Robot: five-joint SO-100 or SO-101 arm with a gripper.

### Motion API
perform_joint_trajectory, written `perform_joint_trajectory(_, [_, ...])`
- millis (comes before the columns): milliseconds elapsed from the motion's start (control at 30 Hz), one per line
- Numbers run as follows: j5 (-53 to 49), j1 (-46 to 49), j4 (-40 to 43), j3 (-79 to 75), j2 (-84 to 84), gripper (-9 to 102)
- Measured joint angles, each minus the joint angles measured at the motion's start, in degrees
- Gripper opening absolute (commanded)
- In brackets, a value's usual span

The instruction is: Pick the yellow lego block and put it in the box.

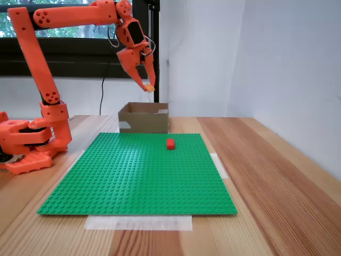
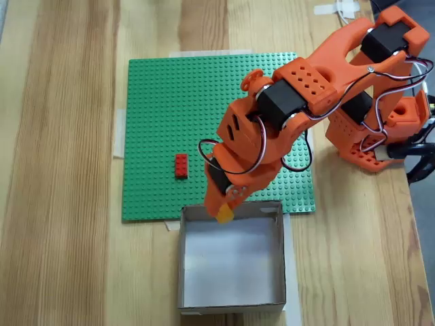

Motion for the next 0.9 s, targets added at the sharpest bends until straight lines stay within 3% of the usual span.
perform_joint_trajectory(367, [0.7, -7.6, 3.2, -4.7, -6.9, 6])
perform_joint_trajectory(900, [-1.1, -7.6, -0.1, -4.7, -13.2, 6])
